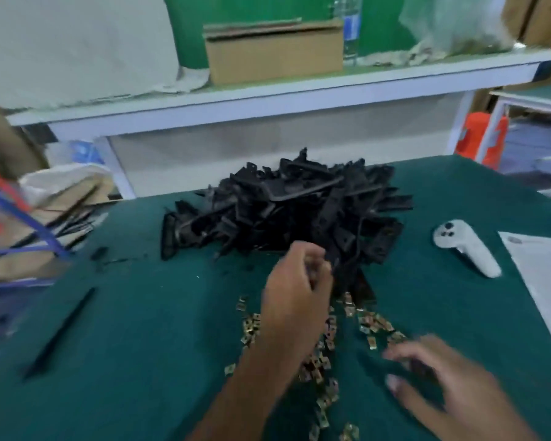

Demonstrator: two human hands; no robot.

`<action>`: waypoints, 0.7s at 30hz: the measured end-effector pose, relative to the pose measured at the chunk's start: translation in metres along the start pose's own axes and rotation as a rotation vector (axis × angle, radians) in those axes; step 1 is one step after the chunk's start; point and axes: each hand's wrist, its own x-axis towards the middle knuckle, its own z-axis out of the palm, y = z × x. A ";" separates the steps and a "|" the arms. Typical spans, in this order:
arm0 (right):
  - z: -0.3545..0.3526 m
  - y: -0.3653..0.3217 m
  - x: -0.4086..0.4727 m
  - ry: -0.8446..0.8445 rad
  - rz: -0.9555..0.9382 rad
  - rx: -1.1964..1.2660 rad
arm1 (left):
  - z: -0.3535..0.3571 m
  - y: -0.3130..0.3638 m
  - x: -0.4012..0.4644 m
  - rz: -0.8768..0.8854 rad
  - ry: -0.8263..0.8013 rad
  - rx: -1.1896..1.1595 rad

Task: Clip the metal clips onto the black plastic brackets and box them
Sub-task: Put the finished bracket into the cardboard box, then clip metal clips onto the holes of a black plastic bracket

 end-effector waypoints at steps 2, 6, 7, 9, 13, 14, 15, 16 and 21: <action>0.028 -0.030 0.046 -0.155 -0.095 -0.013 | -0.015 -0.042 0.016 -0.064 0.227 0.145; 0.068 -0.043 0.119 -0.396 -0.231 -0.047 | -0.036 -0.106 0.036 -0.191 0.417 0.377; 0.076 -0.046 0.130 -0.452 -0.278 -0.061 | -0.041 -0.120 0.040 -0.242 0.375 0.398; 0.093 -0.051 0.143 -0.558 -0.354 -0.131 | -0.048 -0.133 0.046 -0.284 0.357 0.354; 0.105 -0.043 0.152 -0.548 -0.378 -0.116 | -0.060 -0.137 0.050 -0.239 0.576 0.172; 0.105 -0.042 0.151 -0.565 -0.367 -0.138 | -0.062 -0.136 0.048 -0.244 0.656 0.113; 0.107 -0.043 0.149 -0.539 -0.398 -0.150 | -0.064 -0.133 0.046 -0.258 0.742 0.020; 0.107 -0.045 0.147 -0.552 -0.402 -0.171 | -0.066 -0.130 0.043 -0.265 0.832 -0.118; 0.110 -0.048 0.145 -0.592 -0.410 -0.150 | -0.085 -0.139 0.030 -0.411 0.745 -1.099</action>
